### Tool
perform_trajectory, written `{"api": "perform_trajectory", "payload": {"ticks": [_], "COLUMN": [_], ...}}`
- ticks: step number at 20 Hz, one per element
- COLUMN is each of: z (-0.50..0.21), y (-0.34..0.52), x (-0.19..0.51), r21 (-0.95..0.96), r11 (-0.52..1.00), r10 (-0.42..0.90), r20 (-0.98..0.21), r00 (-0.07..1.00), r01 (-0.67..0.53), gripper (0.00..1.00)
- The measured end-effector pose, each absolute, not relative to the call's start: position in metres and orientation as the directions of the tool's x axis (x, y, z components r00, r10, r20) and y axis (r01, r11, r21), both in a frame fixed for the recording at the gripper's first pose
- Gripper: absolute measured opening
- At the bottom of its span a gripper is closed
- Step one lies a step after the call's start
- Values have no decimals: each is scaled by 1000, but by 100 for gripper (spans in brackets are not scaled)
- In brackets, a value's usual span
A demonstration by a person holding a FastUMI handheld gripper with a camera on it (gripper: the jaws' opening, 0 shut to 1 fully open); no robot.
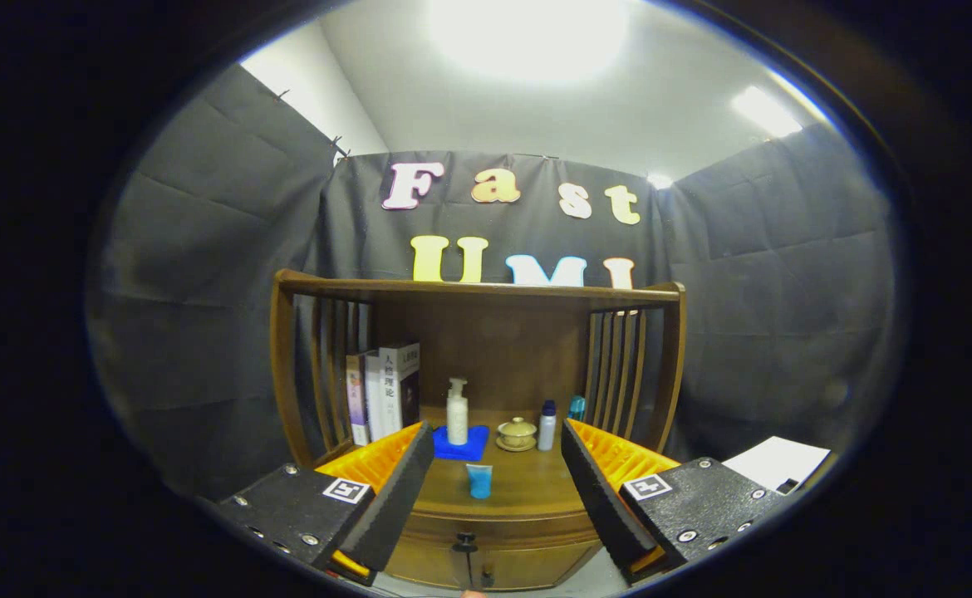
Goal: Pull open the drawer, take out the items inside it, and place them on the countertop above the cabinet.
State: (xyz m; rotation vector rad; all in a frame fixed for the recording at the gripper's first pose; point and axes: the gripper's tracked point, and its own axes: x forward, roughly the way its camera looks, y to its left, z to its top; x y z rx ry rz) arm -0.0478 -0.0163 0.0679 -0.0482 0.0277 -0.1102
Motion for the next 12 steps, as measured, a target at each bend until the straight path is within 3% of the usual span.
{"api": "perform_trajectory", "payload": {"ticks": [3, 12], "z": [62, 51], "y": [-1, -4], "x": [-60, -60], "r21": [-2, -33], "r11": [999, 994], "r10": [-50, -108], "r20": [-12, -10], "r00": [999, 994], "r01": [50, 108], "gripper": [95, 95]}}
